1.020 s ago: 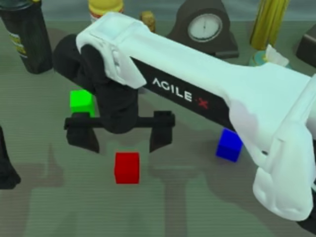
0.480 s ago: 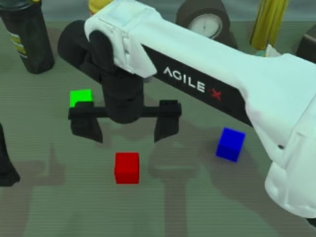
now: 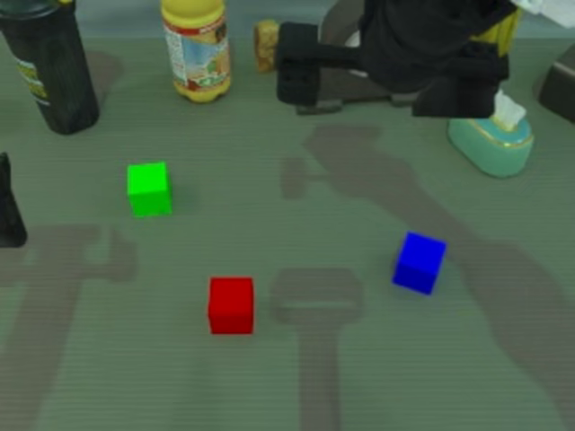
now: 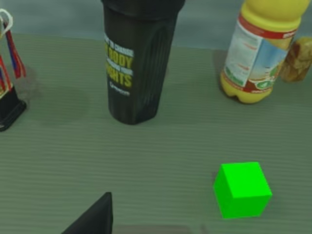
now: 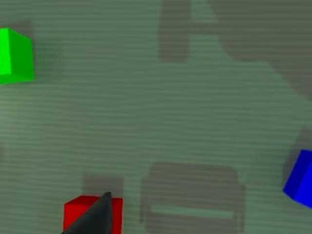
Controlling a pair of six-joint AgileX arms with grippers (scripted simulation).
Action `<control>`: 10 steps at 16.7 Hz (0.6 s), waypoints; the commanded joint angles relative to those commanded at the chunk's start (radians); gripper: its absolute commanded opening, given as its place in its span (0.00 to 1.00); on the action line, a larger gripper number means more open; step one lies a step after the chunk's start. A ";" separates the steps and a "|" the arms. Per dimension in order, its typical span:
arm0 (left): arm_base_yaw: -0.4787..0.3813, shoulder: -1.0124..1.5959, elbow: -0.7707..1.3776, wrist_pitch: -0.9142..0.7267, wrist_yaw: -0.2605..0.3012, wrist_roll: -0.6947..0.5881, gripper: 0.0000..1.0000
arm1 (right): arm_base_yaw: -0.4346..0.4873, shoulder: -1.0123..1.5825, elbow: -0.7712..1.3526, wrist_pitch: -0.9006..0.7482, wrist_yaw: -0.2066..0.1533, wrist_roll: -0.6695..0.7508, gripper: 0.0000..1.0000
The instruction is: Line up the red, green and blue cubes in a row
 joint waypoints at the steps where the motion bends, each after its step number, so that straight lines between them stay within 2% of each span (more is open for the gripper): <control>1: -0.009 0.101 0.087 -0.055 -0.001 -0.015 1.00 | -0.039 -0.112 -0.099 0.054 0.009 -0.040 1.00; 6: -0.058 0.670 0.548 -0.357 -0.003 -0.091 1.00 | -0.246 -0.713 -0.666 0.346 0.026 -0.252 1.00; 10: -0.096 1.102 0.890 -0.585 -0.004 -0.150 1.00 | -0.403 -1.156 -1.130 0.589 0.004 -0.409 1.00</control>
